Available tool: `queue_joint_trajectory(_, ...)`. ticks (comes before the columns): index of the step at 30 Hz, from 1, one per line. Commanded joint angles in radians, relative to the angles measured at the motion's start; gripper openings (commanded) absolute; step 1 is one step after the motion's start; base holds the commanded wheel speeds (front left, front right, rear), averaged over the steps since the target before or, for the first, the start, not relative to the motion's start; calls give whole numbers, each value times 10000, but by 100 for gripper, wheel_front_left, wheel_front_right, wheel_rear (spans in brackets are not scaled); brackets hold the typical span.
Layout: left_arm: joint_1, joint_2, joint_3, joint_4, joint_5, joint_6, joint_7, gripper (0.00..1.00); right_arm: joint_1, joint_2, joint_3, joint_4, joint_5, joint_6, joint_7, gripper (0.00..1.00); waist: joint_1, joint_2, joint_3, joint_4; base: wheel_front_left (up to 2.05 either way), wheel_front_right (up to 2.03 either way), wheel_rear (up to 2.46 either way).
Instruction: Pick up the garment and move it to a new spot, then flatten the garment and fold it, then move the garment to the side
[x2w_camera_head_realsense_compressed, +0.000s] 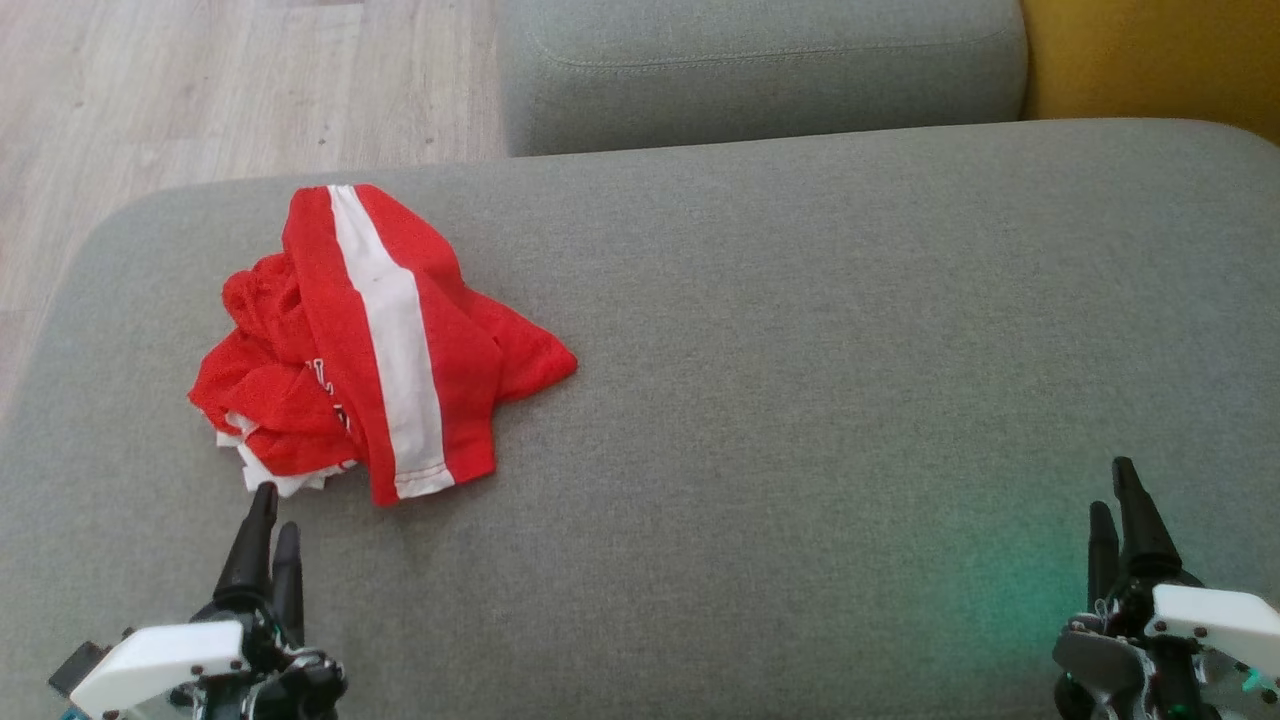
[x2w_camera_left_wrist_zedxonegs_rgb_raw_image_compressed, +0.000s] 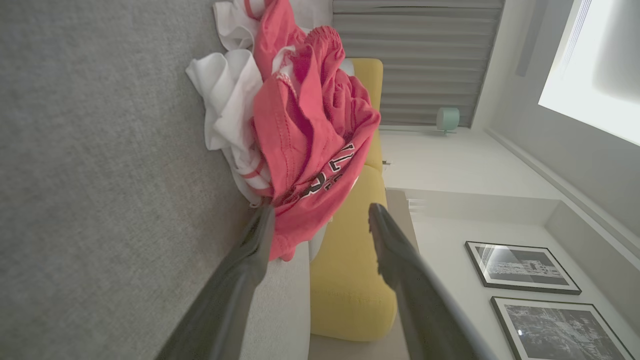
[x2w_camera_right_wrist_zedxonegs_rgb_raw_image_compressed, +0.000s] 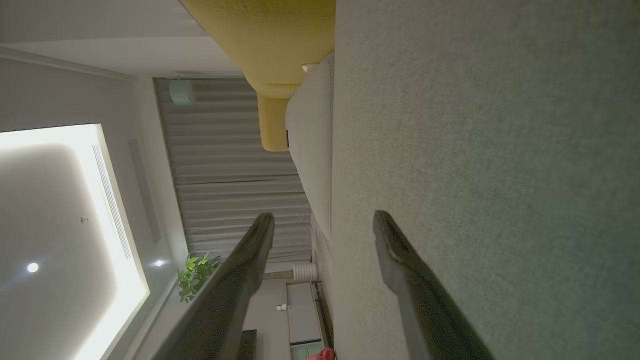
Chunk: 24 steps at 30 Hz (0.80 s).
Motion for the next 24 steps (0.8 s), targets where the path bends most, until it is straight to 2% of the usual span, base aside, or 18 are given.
queue_joint_trajectory(1,-444,96,2,-421,108,-17,-81,100,-378,-47,56,-402,-178,-1,-139,100,0,0,-3,1,0,0,0)
queue_joint_trajectory(10,-404,104,185,-649,540,-23,-344,100,-417,-52,78,-627,-1224,-1,-405,100,0,0,-12,-2,0,0,0)
queue_joint_trajectory(24,-582,116,689,-1280,1753,-33,-753,100,-532,-59,37,-1303,-3843,-2,-818,100,0,0,7,43,0,0,0)
